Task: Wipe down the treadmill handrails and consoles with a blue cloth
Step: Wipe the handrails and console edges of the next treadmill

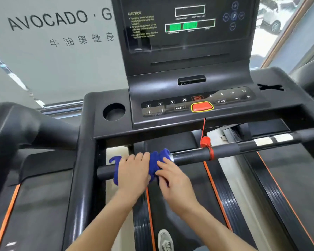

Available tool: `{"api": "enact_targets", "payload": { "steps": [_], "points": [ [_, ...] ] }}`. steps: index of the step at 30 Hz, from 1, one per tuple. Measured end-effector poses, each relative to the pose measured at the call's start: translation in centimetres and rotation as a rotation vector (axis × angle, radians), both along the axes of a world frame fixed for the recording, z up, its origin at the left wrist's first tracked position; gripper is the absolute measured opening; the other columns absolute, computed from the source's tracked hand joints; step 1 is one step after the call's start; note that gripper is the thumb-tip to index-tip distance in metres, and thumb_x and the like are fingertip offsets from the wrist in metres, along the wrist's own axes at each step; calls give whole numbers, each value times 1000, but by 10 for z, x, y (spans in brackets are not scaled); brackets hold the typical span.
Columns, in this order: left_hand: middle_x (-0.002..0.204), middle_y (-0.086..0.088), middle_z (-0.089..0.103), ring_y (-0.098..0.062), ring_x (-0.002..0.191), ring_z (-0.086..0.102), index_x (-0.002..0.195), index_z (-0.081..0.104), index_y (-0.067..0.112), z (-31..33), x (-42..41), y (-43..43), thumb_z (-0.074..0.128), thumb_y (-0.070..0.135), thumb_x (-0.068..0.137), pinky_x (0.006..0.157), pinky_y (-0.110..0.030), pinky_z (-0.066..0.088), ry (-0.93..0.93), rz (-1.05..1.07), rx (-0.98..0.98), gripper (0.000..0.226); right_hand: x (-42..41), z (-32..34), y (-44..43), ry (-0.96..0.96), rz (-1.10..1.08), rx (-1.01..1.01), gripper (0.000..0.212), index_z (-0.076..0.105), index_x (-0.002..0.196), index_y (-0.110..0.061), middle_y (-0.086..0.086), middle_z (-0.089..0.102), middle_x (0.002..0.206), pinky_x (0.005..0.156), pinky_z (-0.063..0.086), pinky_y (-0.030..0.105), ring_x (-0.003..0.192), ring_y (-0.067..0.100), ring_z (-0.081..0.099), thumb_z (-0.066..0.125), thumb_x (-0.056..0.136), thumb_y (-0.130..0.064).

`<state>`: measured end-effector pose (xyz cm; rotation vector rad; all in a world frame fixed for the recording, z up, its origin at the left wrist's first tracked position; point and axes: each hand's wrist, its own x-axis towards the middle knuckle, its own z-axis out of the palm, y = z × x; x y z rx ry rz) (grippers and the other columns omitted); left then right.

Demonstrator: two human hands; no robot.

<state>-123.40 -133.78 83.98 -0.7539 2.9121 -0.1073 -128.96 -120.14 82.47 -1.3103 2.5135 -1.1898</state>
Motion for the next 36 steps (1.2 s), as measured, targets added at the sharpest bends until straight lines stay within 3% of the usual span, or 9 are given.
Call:
{"api": "enact_targets", "payload": {
  "steps": [3, 9, 14, 17, 22, 26, 30, 33, 36],
  "points": [
    [101, 3, 62, -24, 90, 60, 113, 48, 21, -5, -47, 35, 57, 27, 81, 75, -36, 38, 95, -95, 31, 34, -21, 12, 24, -321, -217, -155, 29, 72, 89, -16, -7, 70, 100, 90, 42, 8, 101, -1, 60, 58, 78, 7],
    [87, -1, 63, -23, 74, 60, 121, 59, 12, -22, -105, 94, 75, 22, 65, 70, -36, 45, 234, -238, -46, 59, -80, 18, 76, -821, -578, -207, 24, 63, 82, -14, 7, 66, 79, 66, 56, 37, 64, 15, 63, 55, 78, 8],
    [114, 4, 67, -18, 97, 64, 133, 56, 16, -23, -97, 83, 81, 22, 62, 84, -33, 49, 347, -281, 83, 75, -108, 30, 83, -1159, -344, -76, 30, 72, 79, -6, 11, 69, 75, 55, 43, 25, 61, 18, 60, 65, 91, -32],
    [126, 3, 64, -20, 118, 58, 130, 57, 25, -9, -81, 93, 62, 11, 72, 101, -34, 43, 452, -202, 375, 60, -121, 49, 79, -1131, -137, 28, 29, 72, 88, -3, 11, 75, 87, 74, 52, 36, 81, 25, 70, 67, 89, -32],
    [108, 22, 67, 7, 99, 60, 114, 57, 51, 34, -71, 131, 44, 11, 71, 86, -16, 48, 731, 191, 945, 60, -144, 89, 90, -982, 70, 14, 24, 63, 91, 1, 9, 66, 78, 63, 45, 27, 72, 18, 60, 57, 96, -21],
    [122, 22, 58, 0, 111, 53, 127, 50, 44, 47, -97, 131, 47, 12, 73, 95, -23, 42, 590, 90, 746, 63, -185, 125, 104, -822, 77, -100, 16, 63, 109, -23, 3, 70, 104, 84, 53, 38, 99, 21, 66, 50, 99, -22],
    [97, 13, 61, -11, 95, 55, 102, 58, 35, 74, -137, 133, 44, 14, 69, 86, -34, 46, 680, 122, 703, 42, -225, 165, 115, -742, 58, -256, 33, 54, 119, -35, -12, 66, 110, 85, 52, 22, 102, 4, 63, 46, 98, -11],
    [93, 14, 65, -7, 89, 59, 98, 60, 35, 97, -163, 145, 48, 7, 62, 81, -23, 47, 830, 173, 857, 47, -249, 173, 130, -772, -2, -406, 41, 49, 129, -38, -17, 65, 116, 85, 50, 17, 103, -1, 63, 46, 98, -11],
    [110, 12, 62, -5, 102, 59, 117, 56, 34, 89, -165, 163, 52, 9, 66, 91, -20, 46, 629, -23, 1046, 57, -265, 147, 149, -641, -123, -305, 21, 59, 107, -26, -7, 68, 99, 78, 47, 17, 93, 9, 62, 51, 95, -11]
  ]
}}
